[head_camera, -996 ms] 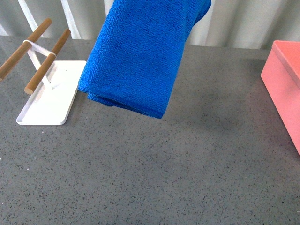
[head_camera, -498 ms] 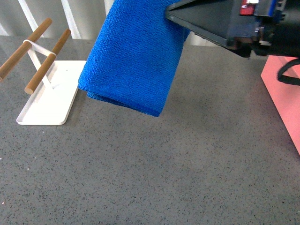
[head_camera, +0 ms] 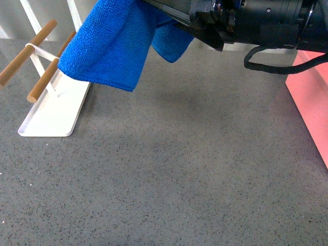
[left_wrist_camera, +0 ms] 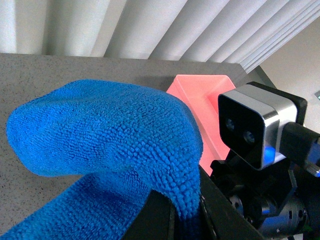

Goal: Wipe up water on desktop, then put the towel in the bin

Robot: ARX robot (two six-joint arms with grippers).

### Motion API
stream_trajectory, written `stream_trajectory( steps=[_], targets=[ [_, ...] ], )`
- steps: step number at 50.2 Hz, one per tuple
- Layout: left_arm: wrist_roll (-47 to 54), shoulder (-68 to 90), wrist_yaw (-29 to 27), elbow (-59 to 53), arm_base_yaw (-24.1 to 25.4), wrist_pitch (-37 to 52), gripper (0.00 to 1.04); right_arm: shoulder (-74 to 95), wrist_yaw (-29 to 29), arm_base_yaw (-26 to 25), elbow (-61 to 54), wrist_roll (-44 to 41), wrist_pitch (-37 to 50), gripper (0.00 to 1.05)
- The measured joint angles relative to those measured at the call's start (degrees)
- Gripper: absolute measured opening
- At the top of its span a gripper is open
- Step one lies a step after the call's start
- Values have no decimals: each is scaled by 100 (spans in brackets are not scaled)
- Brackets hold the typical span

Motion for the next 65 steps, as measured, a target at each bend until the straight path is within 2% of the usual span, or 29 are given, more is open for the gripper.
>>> stream_trajectory(
  steps=[15,25,29,40,54,65],
  targets=[
    [0,-4,-4,63,24,0,4,77,-175,155,-74,671,957,51],
    [0,-4,0,66,24,0,4,63,-146,201,-284,955,1215,14],
    [0,-4,0,66,24,0,4,35,-125,195,-328,951,1193,5],
    [-4,-4,22,66,20,0,5,-122,-127,127,-422,852,955,4],
    [-2,-4,33,66,13,0,43,-282,-160,83,-476,463,485,4],
    [-2,-2,50,66,-7,0,86,-404,-173,22,-573,160,212,4]
  ],
)
